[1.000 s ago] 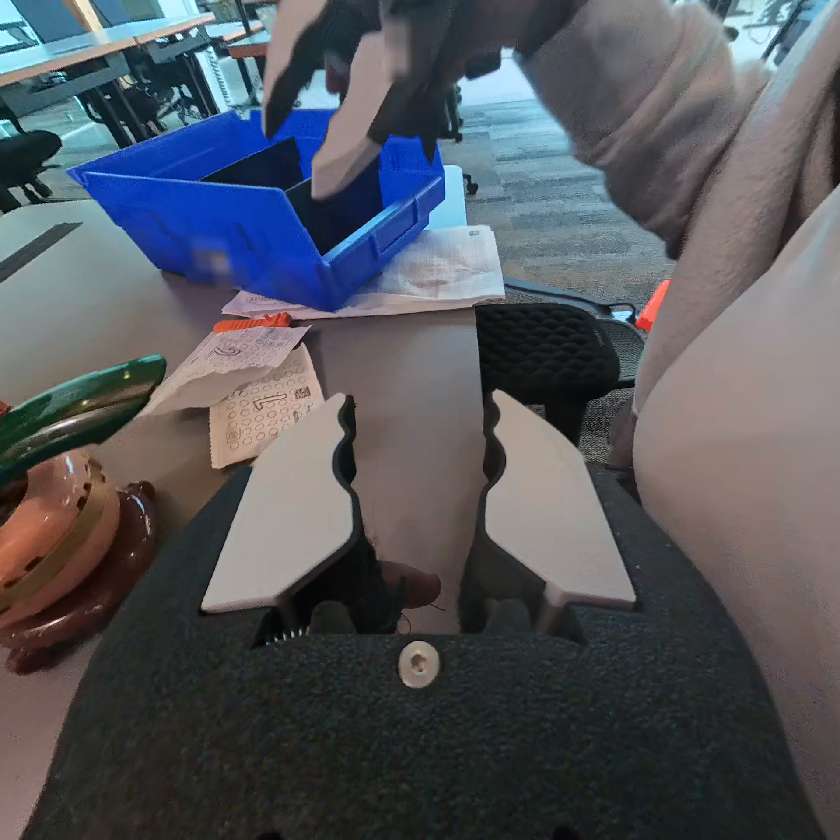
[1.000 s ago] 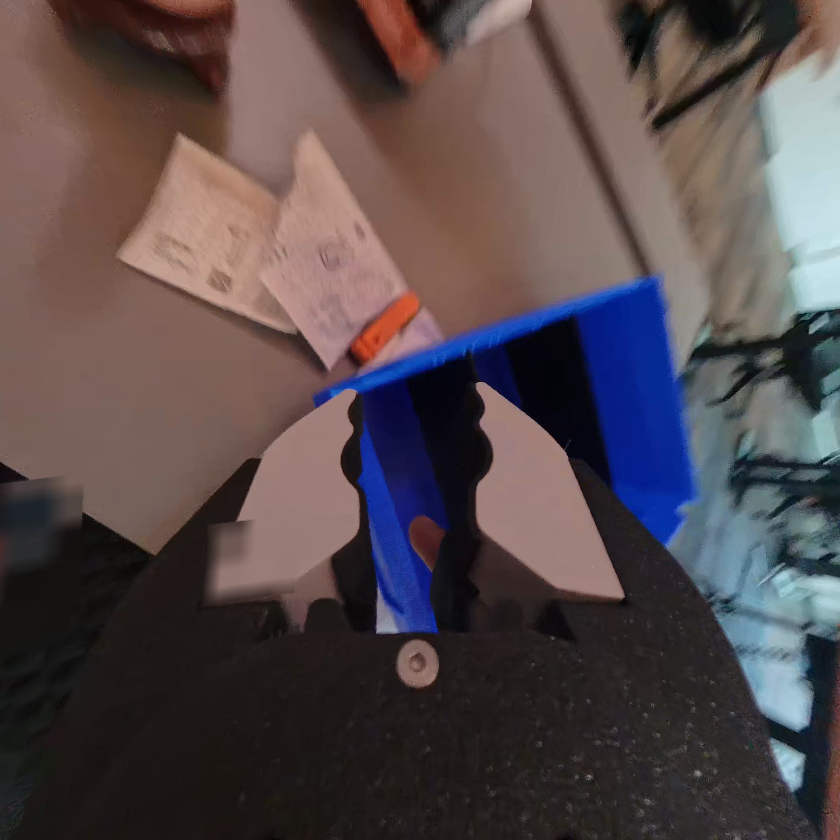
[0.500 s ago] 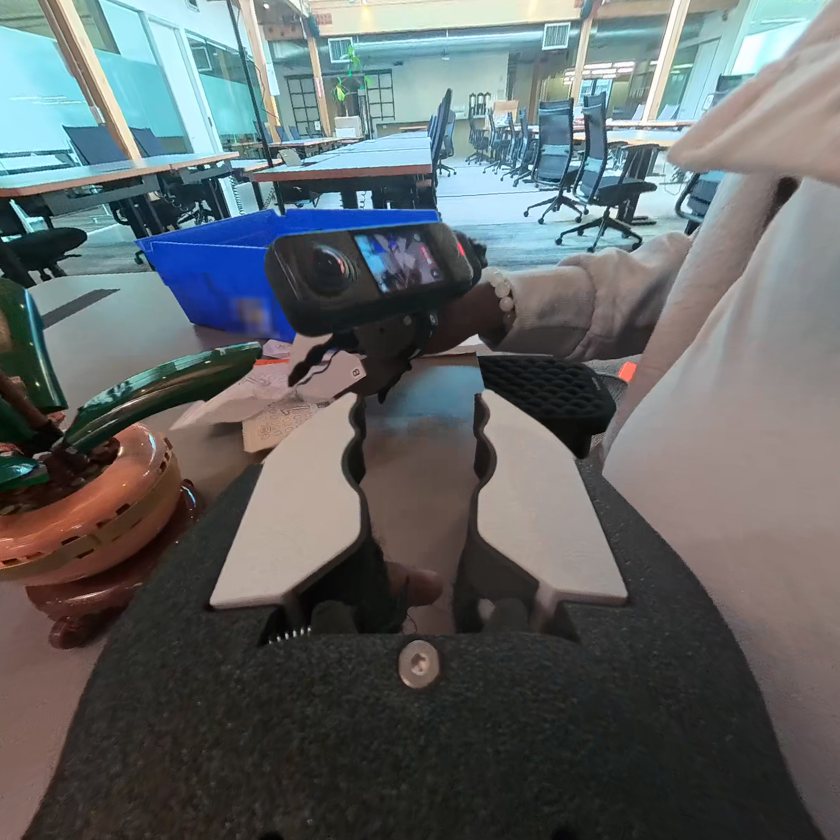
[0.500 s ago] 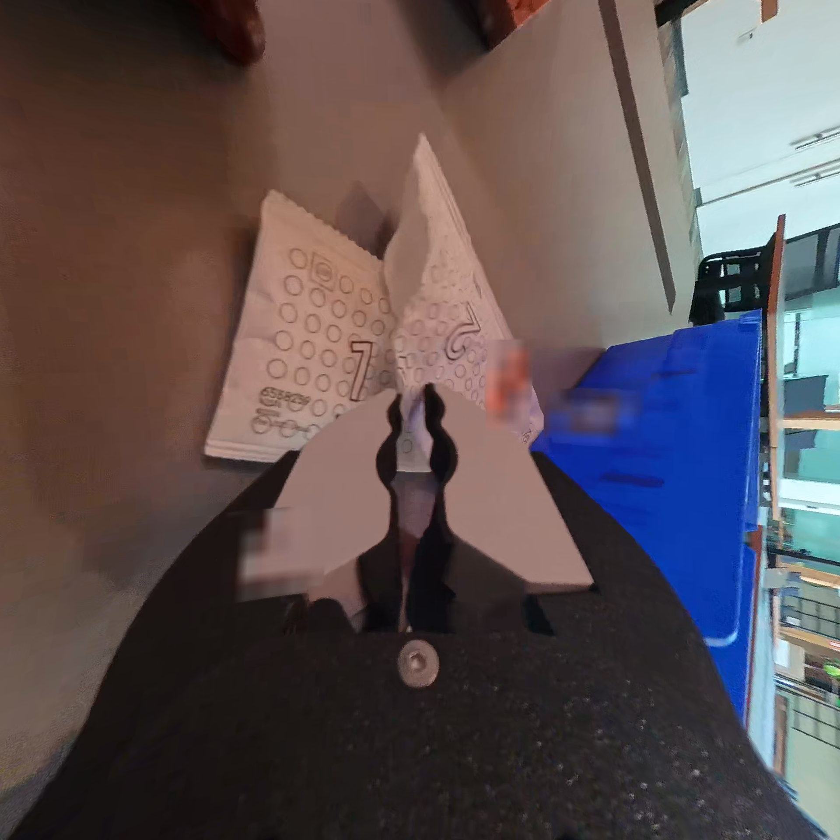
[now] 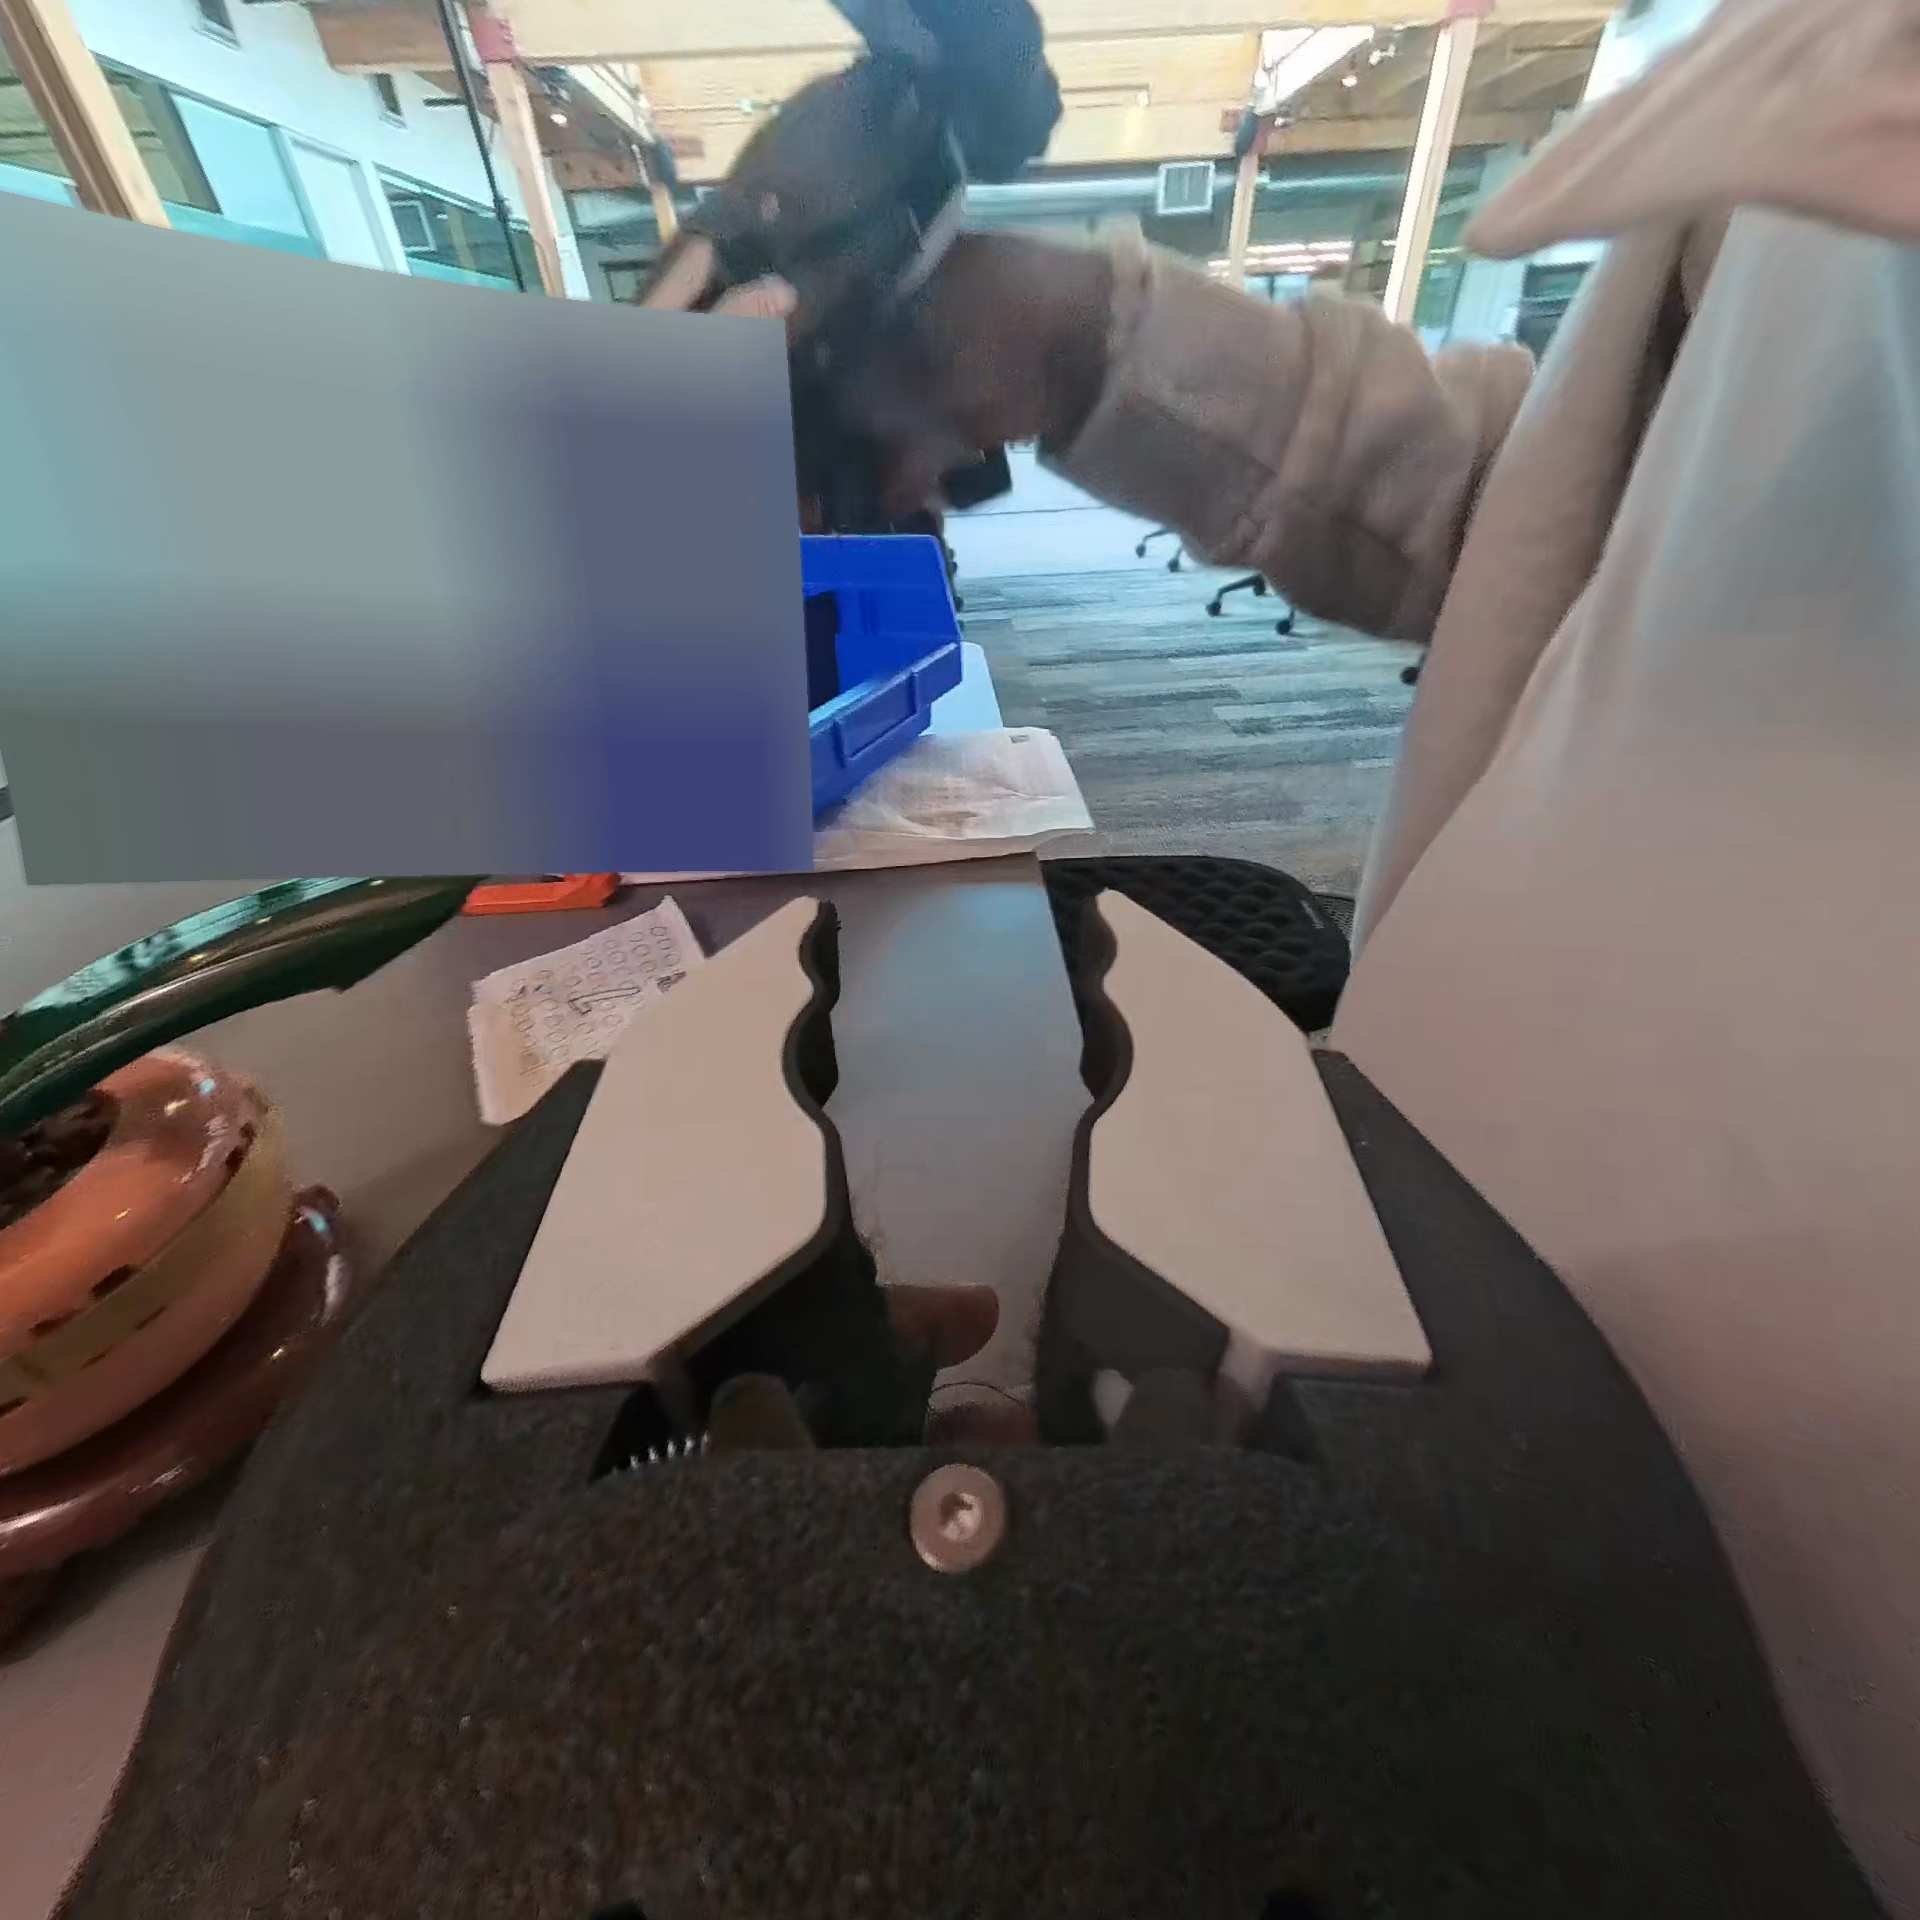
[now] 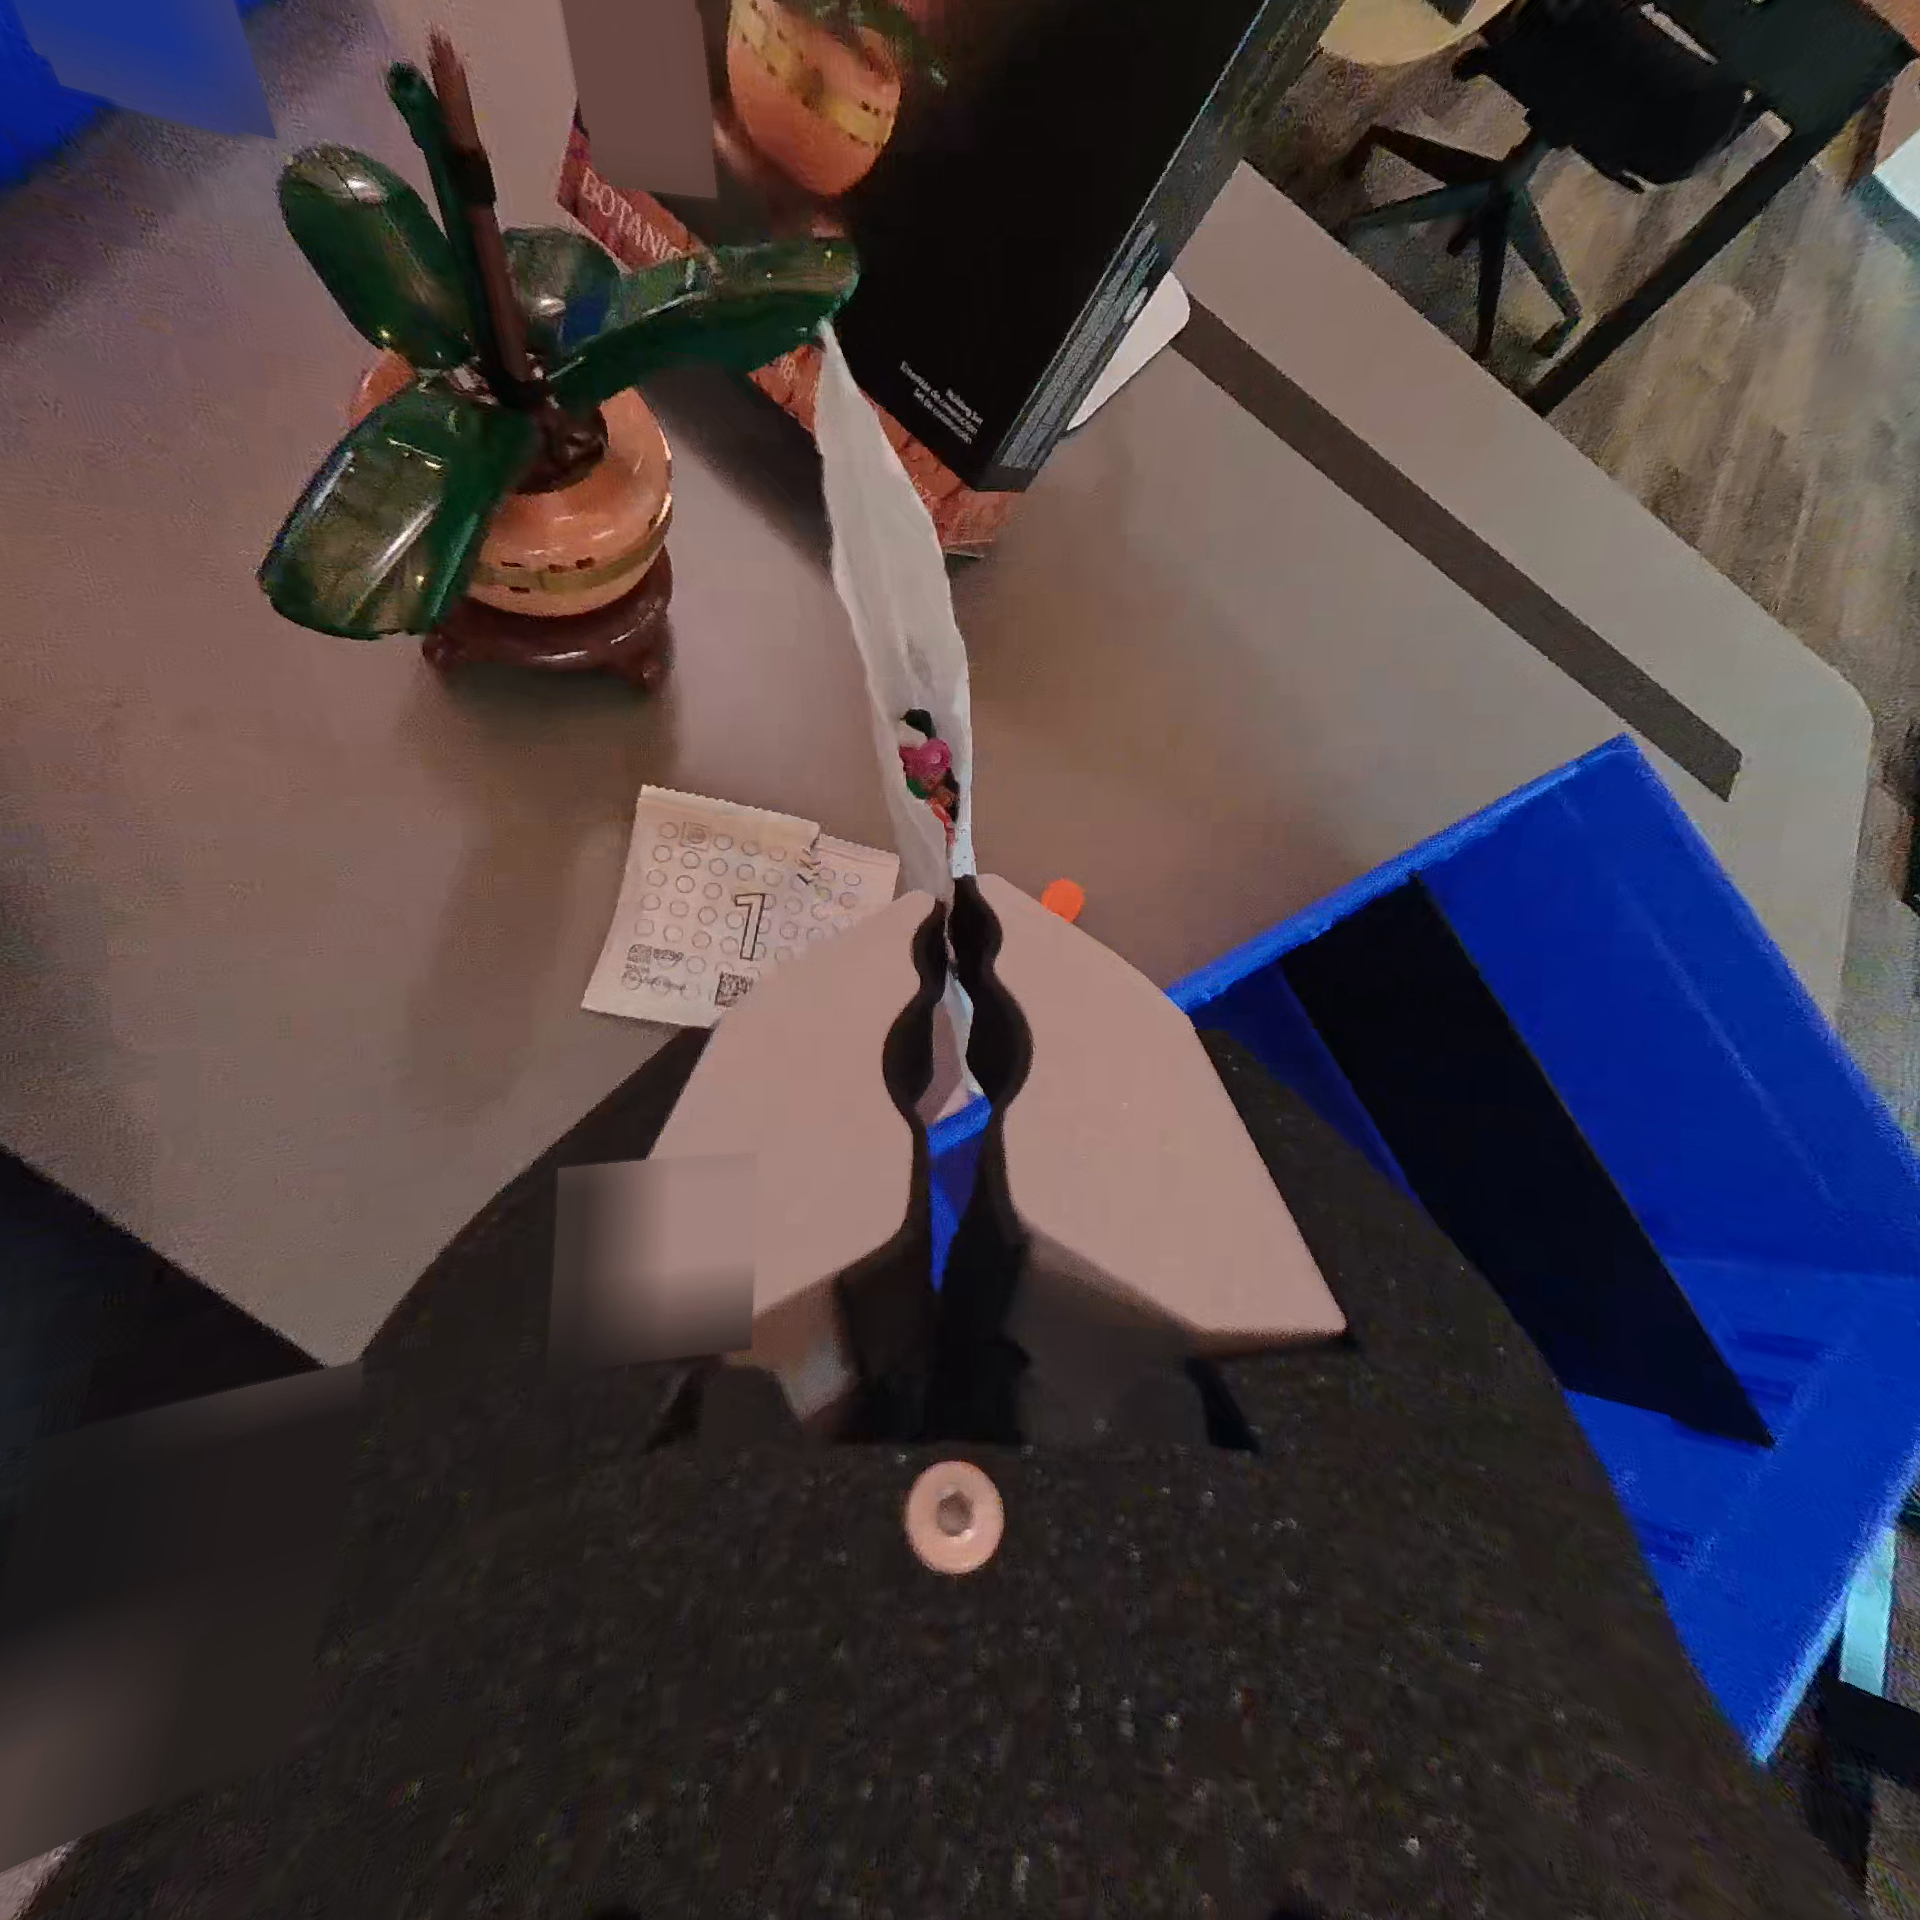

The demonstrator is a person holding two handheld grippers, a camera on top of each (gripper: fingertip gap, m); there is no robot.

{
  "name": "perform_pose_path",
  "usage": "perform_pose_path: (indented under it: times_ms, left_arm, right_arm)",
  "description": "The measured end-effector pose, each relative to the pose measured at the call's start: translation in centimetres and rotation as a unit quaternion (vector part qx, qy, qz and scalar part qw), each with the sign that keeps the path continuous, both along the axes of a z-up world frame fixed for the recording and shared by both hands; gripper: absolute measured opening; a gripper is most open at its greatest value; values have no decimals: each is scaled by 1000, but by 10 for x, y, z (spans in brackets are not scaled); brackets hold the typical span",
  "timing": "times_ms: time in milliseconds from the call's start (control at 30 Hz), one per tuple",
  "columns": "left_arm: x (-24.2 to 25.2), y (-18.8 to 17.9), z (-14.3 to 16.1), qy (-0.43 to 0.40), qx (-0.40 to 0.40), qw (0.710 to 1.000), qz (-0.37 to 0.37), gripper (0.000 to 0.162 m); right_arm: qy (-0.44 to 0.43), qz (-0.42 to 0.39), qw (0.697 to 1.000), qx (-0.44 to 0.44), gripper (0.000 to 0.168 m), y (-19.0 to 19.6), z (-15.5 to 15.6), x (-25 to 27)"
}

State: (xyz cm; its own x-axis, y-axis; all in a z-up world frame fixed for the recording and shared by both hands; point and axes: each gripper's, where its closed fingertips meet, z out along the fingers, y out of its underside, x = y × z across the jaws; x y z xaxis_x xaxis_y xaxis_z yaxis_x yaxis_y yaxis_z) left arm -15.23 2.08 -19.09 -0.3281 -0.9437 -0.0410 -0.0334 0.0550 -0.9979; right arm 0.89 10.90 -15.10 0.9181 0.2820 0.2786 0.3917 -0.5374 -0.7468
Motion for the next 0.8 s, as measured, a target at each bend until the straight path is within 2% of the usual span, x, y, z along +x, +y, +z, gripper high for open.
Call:
perform_pose_path:
  times_ms: [133, 267, 500, 800]
  left_arm:
    - [3, -14, -1, -4, 12, 1000, -25, 44]
    - [9, -23, -1, -8, 14, 999, -43, 44]
    - [31, -38, -3, 12, 25, 998, -49, 45]
    - [46, -43, -15, 48, 31, 997, -47, 46]
  right_arm:
    - [40, 4, 999, -31, 2, -37, 36, 33]
    - [87, -11, 996, -31, 1, -67, 43, 63]
    - [88, 0, 994, -63, 1, -90, -17, 91]
    - [21, 45, 995, -87, 4, -66, -84, 92]
